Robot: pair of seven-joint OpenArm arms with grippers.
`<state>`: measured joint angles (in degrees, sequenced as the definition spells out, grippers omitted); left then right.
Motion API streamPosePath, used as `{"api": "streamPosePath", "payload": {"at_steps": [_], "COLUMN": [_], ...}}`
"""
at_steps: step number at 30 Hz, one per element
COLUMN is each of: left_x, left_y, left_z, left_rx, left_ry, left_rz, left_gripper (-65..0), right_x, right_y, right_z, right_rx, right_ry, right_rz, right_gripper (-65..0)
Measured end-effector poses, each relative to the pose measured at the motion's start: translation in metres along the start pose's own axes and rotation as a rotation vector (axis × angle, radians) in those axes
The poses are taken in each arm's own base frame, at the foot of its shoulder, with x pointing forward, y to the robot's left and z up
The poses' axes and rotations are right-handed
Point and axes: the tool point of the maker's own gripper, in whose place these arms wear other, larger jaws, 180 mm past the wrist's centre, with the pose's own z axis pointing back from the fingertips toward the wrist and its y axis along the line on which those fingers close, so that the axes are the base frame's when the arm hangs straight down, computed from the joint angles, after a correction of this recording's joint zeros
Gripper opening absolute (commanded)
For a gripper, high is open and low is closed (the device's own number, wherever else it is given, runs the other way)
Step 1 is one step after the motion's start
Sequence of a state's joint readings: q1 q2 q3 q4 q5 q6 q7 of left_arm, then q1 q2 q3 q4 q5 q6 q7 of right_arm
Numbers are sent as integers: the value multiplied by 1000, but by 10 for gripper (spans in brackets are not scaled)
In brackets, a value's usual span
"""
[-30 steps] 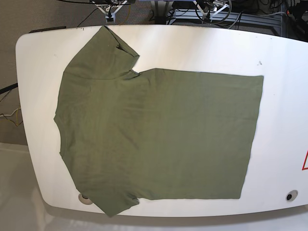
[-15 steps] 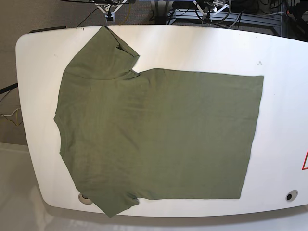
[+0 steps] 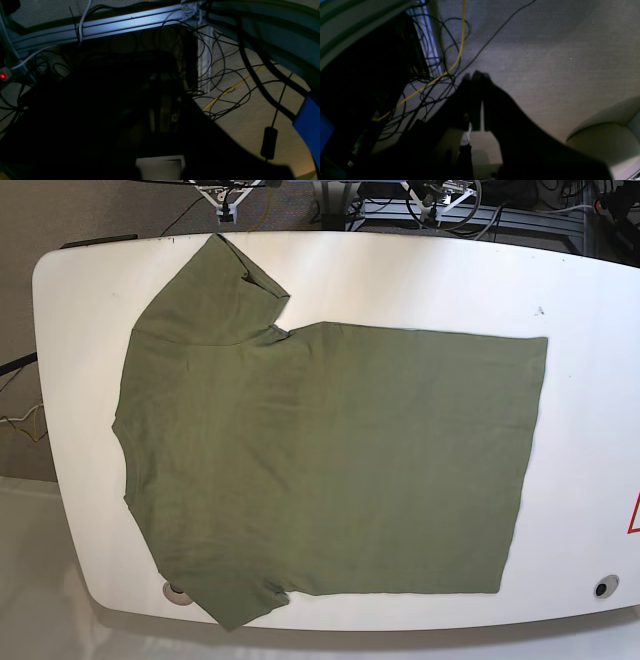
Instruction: Fold the T-shirt properly
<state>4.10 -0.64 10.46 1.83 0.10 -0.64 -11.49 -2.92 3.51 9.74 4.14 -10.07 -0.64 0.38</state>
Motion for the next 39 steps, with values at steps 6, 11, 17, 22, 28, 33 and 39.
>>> {"api": "streamPosePath", "payload": {"at_steps": [6, 11, 17, 22, 28, 33, 39], "left_x": [1, 0, -3, -4, -4, -4, -5], "left_y": [0, -1, -1, -1, -1, -1, -1], "left_z": [0, 0, 1, 1, 1, 1, 1], "left_rx": [0, -1, -2, -2, -2, -2, -2], "left_ry": [-10, -8, -3, -1, 2, 1, 2], "left_rz": [0, 0, -1, -2, -1, -1, -2], "left_gripper": [-650, -650, -650, -650, -650, -650, -650], "right_x": [0, 0, -2, -3, -3, -4, -1], "right_y": [2, 2, 2, 2, 2, 2, 1], "right_z": [0, 0, 0, 0, 0, 0, 0], "right_rx": [6, 6, 6, 5, 5, 5, 4], "right_ry": [1, 0, 2, 2, 2, 3, -4], "right_rz": [0, 2, 4, 5, 5, 5, 2], "right_gripper": [-650, -650, -650, -650, -650, -650, -650]}}
